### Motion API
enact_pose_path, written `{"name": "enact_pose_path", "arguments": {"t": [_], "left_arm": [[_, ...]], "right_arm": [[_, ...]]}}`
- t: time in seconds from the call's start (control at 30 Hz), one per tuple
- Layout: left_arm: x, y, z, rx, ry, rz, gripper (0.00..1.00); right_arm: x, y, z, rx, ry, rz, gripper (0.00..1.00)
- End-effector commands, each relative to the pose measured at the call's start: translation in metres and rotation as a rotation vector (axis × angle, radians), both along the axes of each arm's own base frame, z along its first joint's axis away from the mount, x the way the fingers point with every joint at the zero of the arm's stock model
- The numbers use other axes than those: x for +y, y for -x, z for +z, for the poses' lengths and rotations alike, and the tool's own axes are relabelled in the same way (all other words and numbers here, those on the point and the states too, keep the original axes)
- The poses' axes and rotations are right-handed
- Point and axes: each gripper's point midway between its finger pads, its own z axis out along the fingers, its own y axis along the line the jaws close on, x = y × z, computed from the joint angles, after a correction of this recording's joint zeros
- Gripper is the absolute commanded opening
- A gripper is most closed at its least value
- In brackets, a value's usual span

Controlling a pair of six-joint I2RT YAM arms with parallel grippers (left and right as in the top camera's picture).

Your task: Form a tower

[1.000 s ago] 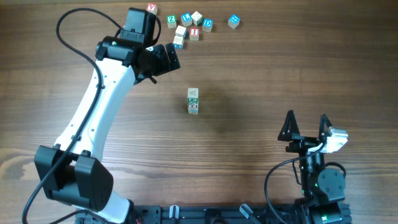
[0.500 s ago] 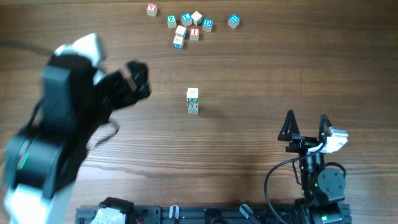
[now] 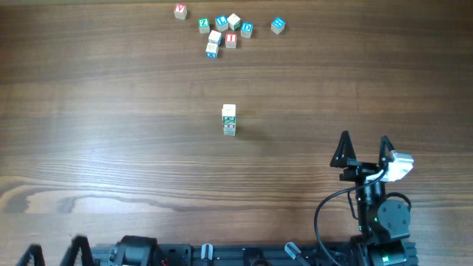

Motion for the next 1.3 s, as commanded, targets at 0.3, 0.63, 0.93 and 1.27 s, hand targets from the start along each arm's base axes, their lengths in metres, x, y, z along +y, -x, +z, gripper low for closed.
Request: {"name": "enact_pose_path", "arguments": {"t": [0.3, 0.63, 0.93, 1.27], "left_arm": [[0.003, -0.023, -0.038, -0.178, 0.07, 0.083, 1.0], [-0.005, -0.09, 0.003, -0.504, 0.157, 0.04, 1.0], [-0.008, -0.14, -0.023, -0.723, 0.174, 0.026, 1.0], [-0.008, -0.159, -0.063, -0.742, 0.174, 0.026, 1.0]], "right_arm": [[-0.003, 0.0, 0.002, -0.008, 0.015, -0.018, 1.0], [-0.003, 0.0, 0.002, -0.008, 0.015, -0.018, 1.0], [-0.003, 0.0, 0.002, -0.008, 0.015, -0.018, 1.0], [-0.003, 0.0, 0.002, -0.008, 0.015, -0.018, 1.0]]}}
